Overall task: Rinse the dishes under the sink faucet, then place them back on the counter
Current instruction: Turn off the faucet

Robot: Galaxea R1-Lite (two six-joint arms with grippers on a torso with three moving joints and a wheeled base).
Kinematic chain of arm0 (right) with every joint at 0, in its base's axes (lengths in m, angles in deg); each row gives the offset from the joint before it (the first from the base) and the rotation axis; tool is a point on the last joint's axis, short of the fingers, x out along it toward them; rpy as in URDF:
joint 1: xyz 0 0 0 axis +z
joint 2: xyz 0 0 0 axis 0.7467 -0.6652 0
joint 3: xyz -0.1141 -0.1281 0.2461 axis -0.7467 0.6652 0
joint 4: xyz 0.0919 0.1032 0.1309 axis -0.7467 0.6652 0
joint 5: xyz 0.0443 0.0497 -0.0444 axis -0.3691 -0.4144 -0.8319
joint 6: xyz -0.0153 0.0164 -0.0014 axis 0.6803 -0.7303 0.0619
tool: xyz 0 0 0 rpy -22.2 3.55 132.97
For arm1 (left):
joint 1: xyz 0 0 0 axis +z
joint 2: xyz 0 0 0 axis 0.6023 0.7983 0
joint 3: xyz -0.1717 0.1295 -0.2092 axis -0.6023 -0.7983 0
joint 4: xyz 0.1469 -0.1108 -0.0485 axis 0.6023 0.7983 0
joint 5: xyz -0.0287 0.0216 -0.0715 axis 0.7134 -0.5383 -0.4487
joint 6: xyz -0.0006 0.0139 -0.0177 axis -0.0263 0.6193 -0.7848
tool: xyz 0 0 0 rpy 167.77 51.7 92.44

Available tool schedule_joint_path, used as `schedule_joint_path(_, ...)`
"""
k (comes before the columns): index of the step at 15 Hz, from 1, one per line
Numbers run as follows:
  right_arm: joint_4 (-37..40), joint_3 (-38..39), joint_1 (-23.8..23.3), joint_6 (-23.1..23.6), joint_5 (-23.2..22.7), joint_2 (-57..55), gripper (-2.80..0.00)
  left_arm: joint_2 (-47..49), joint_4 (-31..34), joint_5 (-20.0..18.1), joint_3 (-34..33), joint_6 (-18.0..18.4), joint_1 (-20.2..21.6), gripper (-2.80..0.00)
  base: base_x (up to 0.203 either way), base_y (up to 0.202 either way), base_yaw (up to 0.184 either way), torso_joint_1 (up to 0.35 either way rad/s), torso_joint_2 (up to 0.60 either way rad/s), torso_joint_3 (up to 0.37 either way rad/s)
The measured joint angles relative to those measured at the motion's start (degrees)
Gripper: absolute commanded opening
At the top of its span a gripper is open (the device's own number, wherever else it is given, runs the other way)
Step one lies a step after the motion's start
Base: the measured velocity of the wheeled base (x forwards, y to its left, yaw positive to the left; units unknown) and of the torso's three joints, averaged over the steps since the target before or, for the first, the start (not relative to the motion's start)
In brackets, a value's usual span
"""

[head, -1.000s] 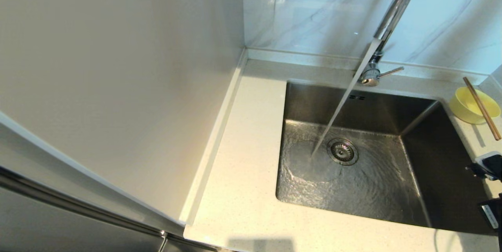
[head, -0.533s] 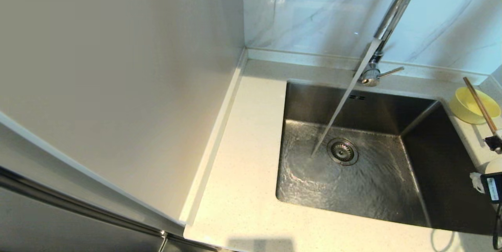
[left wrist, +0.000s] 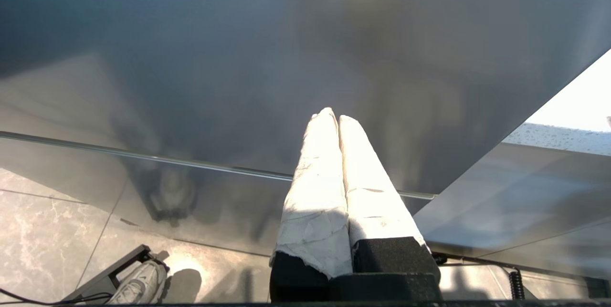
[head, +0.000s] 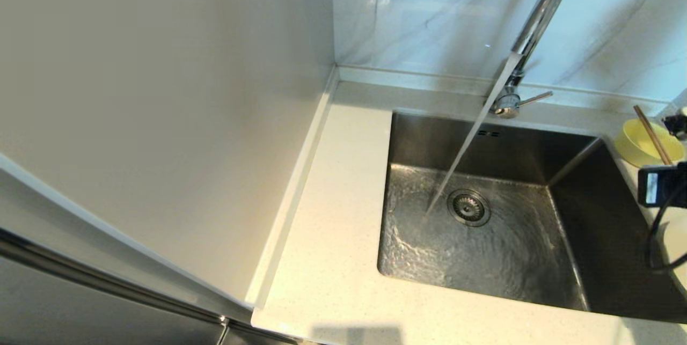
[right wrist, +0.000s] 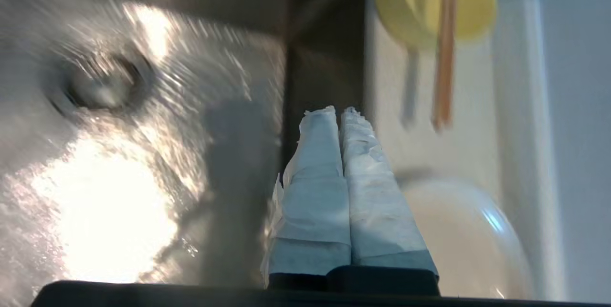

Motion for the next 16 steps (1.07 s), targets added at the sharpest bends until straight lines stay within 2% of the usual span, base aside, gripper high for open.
schedule_joint_path(4,0.0,-6.4,7.2,-12.6,0.9,-6.8,-2.8,0.0,0.0,0.0,0.0,0.0,0.0,-2.8,0.0,0.0,0.0,0.0,0.0,0.0)
schedule_joint_path(6,-0.2,-9.4,8.9,-16.3,1.0,-9.1,-2.8,0.0,0.0,0.0,0.0,0.0,0.0,-2.8,0.0,0.0,0.0,0.0,0.0,0.0)
schedule_joint_path(9,-3.1,-14.1,10.7,-18.8,1.1,-12.5,-2.8,0.0,0.0,0.0,0.0,0.0,0.0,-2.8,0.0,0.0,0.0,0.0,0.0,0.0)
schedule_joint_path(13,-10.0,-16.3,12.6,-20.3,1.1,-16.3,-2.8,0.0,0.0,0.0,0.0,0.0,0.0,-2.8,0.0,0.0,0.0,0.0,0.0,0.0)
schedule_joint_path(16,-10.2,-18.5,13.3,-21.4,1.1,-17.8,-2.8,0.0,0.0,0.0,0.0,0.0,0.0,-2.8,0.0,0.0,0.0,0.0,0.0,0.0)
